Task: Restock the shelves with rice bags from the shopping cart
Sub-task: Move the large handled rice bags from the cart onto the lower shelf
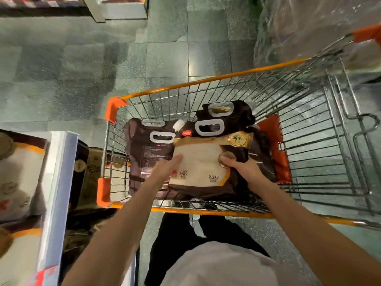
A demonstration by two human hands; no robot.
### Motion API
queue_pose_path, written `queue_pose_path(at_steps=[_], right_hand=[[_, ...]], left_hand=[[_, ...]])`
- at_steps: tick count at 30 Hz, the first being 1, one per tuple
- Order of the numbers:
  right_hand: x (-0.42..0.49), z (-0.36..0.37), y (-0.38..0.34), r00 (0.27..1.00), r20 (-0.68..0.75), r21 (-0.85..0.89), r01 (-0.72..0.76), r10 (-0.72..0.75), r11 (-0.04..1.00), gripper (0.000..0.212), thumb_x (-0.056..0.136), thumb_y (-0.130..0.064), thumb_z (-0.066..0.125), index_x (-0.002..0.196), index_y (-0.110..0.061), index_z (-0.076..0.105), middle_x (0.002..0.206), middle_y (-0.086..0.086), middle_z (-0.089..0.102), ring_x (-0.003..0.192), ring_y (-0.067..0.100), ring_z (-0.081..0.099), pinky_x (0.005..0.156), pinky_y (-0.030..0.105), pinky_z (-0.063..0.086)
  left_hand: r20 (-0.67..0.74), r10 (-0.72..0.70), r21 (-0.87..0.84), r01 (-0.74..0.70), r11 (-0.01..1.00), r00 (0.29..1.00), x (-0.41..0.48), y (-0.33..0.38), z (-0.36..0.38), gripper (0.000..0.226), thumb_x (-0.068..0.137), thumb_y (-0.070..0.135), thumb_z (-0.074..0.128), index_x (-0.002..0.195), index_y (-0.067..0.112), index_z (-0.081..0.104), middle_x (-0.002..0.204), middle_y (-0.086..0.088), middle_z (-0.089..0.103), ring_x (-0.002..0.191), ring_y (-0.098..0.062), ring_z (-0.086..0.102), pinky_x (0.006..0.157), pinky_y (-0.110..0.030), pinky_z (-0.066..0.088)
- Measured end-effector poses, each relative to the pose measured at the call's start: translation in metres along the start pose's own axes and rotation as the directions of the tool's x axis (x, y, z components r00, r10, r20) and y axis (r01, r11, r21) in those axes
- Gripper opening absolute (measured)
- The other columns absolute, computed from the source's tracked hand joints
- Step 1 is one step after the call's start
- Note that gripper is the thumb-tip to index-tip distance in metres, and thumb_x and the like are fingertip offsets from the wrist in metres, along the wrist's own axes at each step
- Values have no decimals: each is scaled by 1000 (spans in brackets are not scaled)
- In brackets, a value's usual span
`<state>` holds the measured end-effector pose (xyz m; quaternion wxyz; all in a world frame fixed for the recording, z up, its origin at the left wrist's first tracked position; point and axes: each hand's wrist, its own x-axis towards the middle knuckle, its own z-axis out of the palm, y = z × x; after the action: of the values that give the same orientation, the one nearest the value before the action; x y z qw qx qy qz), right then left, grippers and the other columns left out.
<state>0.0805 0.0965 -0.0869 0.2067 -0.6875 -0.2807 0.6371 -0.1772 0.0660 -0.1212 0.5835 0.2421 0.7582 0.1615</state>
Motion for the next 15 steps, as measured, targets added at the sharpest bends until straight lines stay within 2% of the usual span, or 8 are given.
queue_pose_path(at_steps=[3,5,7,8,11,13,15], right_hand=[[-5,1,-5,997,75,6,-32,31,999,38,75,-25,83,109,-18,67,102,1,73,89,15,71,68,26,56],[-10,5,-9,1000,13,6,-9,9,1000,30,79,-16,79,104,-16,63,91,-5,70,79,7,67,57,17,53],[-15,13,-10,998,-62,18,17,-16,1000,34,79,-10,78,109,-13,62,87,-7,65,74,4,63,52,14,49],[-17,16,-10,996,-83,14,33,-32,999,36,79,-7,78,111,-10,61,87,-6,65,74,3,62,52,13,50],[-28,25,-16,992,-96,-14,78,-79,997,39,79,-3,77,114,-5,61,91,-2,66,73,2,63,52,13,51],[-37,31,-21,989,-101,-39,105,-109,994,43,78,-5,79,116,-7,60,96,-1,66,76,3,63,53,12,51],[-43,34,-22,986,-100,-30,130,-132,991,45,76,-5,80,116,-9,60,98,0,68,81,6,66,58,16,54]], left_hand=[[-12,14,97,-12,995,1000,4,1,1,65,86,73,50,85,10,68,92,-8,70,90,-26,65,87,-39,49],[22,30,124,-33,992,999,5,2,-2,75,83,79,46,92,8,68,98,-10,69,94,-28,64,92,-40,50],[81,36,71,-41,997,996,9,-4,-5,96,68,90,45,110,6,66,110,-10,68,102,-28,64,98,-45,50],[105,40,47,-45,998,994,11,-7,-7,100,65,91,45,113,5,64,113,-9,67,103,-27,63,98,-46,50],[168,56,51,-66,997,984,2,-4,-12,68,90,70,45,115,8,60,113,-8,62,102,-25,58,96,-40,47],[232,27,-20,-23,1000,972,2,-7,-17,68,92,67,46,126,9,60,118,-5,61,104,-23,58,97,-38,46],[291,20,-145,24,989,956,-2,-9,-21,67,88,70,49,122,15,64,122,-3,65,108,-22,61,102,-39,47]])
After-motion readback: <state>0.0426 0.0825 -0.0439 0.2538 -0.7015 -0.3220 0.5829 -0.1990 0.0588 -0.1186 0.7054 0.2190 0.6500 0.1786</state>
